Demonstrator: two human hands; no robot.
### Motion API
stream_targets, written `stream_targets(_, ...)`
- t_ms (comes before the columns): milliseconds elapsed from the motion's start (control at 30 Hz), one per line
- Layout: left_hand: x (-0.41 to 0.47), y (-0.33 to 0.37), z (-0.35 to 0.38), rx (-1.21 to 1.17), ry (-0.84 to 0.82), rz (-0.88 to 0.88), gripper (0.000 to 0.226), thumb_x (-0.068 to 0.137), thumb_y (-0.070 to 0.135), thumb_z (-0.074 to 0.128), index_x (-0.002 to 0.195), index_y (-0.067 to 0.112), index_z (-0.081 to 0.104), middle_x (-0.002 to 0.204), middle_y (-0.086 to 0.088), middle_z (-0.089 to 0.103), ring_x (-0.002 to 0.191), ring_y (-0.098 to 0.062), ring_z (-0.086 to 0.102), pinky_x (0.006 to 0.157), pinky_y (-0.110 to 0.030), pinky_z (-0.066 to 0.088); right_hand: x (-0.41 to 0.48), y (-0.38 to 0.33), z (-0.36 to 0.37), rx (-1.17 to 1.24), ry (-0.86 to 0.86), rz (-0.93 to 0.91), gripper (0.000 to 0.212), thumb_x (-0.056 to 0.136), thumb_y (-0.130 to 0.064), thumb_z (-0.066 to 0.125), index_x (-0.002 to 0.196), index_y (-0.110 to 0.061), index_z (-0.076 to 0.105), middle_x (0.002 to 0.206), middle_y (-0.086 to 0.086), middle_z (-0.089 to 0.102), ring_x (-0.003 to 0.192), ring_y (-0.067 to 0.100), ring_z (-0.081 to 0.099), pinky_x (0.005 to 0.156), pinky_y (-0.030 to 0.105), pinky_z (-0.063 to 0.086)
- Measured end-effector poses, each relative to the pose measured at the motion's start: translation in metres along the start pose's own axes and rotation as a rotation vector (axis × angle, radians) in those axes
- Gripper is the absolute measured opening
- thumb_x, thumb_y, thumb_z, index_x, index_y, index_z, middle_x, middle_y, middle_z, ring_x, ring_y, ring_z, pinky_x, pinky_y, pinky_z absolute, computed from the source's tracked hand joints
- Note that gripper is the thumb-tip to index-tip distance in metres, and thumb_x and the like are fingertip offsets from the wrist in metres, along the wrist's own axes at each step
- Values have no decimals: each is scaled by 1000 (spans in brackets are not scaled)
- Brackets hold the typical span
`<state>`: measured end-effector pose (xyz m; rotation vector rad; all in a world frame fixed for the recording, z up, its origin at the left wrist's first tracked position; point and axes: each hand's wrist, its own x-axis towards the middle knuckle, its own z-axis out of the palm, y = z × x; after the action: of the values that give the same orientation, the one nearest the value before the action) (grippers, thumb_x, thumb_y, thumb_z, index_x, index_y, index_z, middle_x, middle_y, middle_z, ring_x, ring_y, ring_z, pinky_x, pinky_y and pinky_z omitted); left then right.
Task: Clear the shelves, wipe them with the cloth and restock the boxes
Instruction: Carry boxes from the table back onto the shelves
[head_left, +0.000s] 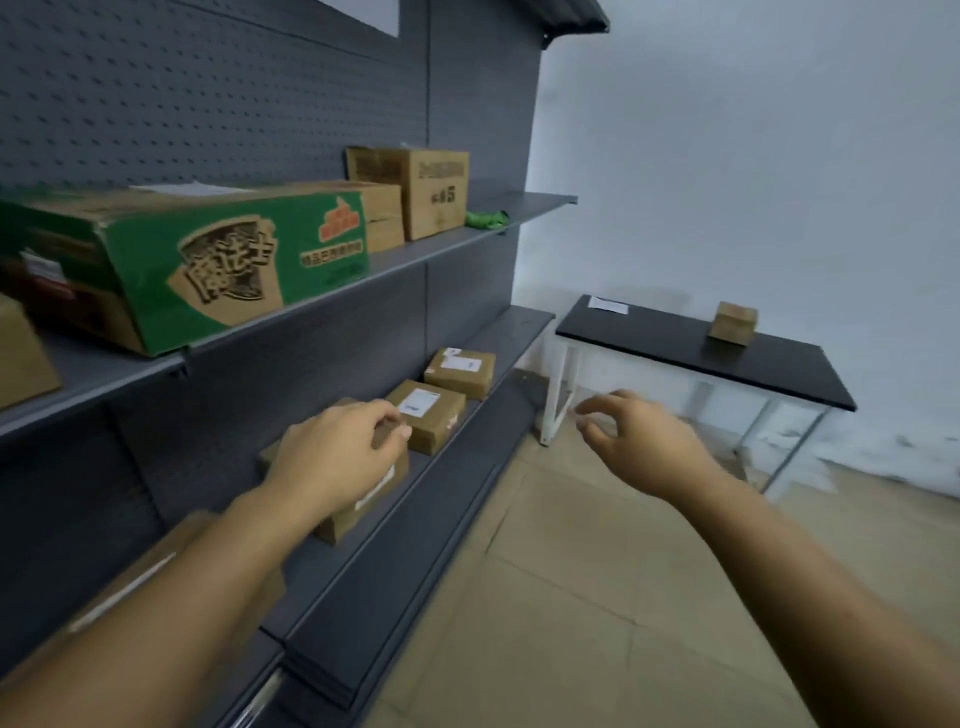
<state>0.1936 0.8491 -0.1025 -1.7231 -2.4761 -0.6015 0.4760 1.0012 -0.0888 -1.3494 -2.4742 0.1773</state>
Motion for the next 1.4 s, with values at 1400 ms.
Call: stream_targets(1400,456,308,323,-107,-284,320,28,100,60,39,115,43,55,117,25,62,103,-5,60,80,-32,45,210,470,13,-4,10,689,33,103,-48,44,132,-41,58,138,-19,52,118,7,58,79,27,42)
